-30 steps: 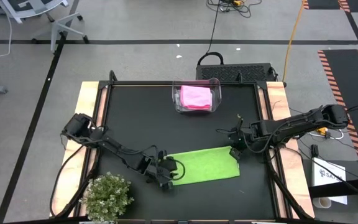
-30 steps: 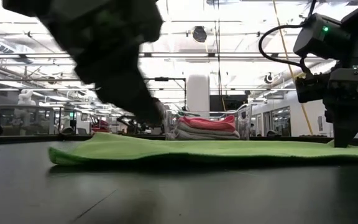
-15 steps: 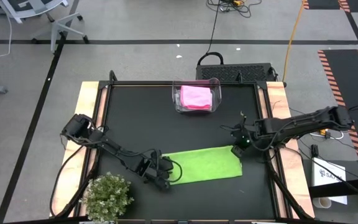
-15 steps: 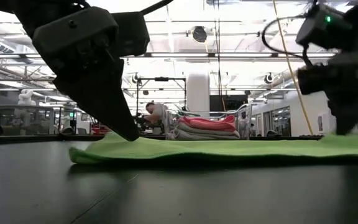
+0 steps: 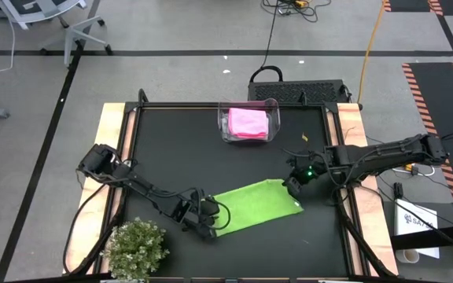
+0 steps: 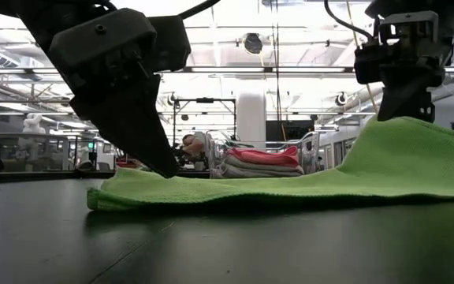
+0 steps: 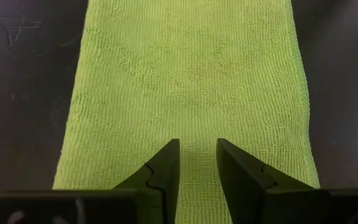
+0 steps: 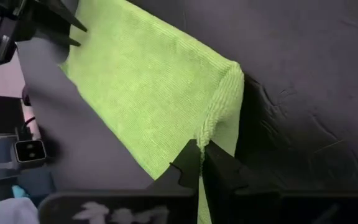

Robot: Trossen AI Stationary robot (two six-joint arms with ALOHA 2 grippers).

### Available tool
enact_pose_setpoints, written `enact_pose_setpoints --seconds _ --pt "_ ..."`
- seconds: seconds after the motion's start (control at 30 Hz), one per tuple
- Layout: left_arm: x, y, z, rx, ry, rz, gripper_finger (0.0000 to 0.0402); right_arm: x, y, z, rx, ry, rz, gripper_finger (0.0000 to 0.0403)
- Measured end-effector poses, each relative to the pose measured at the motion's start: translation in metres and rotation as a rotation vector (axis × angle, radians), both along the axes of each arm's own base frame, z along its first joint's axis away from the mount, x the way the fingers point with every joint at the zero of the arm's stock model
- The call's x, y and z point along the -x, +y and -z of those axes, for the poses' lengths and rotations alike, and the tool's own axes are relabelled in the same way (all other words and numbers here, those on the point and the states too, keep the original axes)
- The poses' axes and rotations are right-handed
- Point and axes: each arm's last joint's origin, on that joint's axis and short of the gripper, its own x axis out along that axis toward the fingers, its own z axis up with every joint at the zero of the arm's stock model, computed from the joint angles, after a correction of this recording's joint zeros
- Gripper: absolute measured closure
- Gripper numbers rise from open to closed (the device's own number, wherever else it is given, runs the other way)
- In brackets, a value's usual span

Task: Fold microfiber towels
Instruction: Fold the green microfiber cloth

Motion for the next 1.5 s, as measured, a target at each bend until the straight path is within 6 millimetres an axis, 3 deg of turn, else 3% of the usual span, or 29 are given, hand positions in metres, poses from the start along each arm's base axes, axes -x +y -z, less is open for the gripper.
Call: enact_pose_setpoints --seconds 0.3,0.57,0.97,1.2,1.5 --pt "0.000 -0.004 -0.001 0.016 -0.020 0.013 0.0293 0.001 -0.009 0.001 0.017 0.015 0.035 0.0403" --pt "0.014 -0.019 0.003 -0.005 0.067 0.136 0.0293 0.001 -0.010 0.000 0.023 0.010 0.046 0.0403" --pt "-0.011 -0.019 0.028 0.035 -0.062 0.071 0.0293 -0.012 -0.009 -0.012 -0.058 -0.152 0.117 0.0403" --pt "-0.028 -0.004 0.037 0.023 -0.117 0.070 0.0293 -0.032 -0.004 -0.025 -0.130 -0.351 0.129 0.0403" --pt "-0.046 0.026 0.035 -0.013 -0.163 0.052 0.0293 -0.069 0.010 -0.002 -0.182 -0.390 0.098 0.0403"
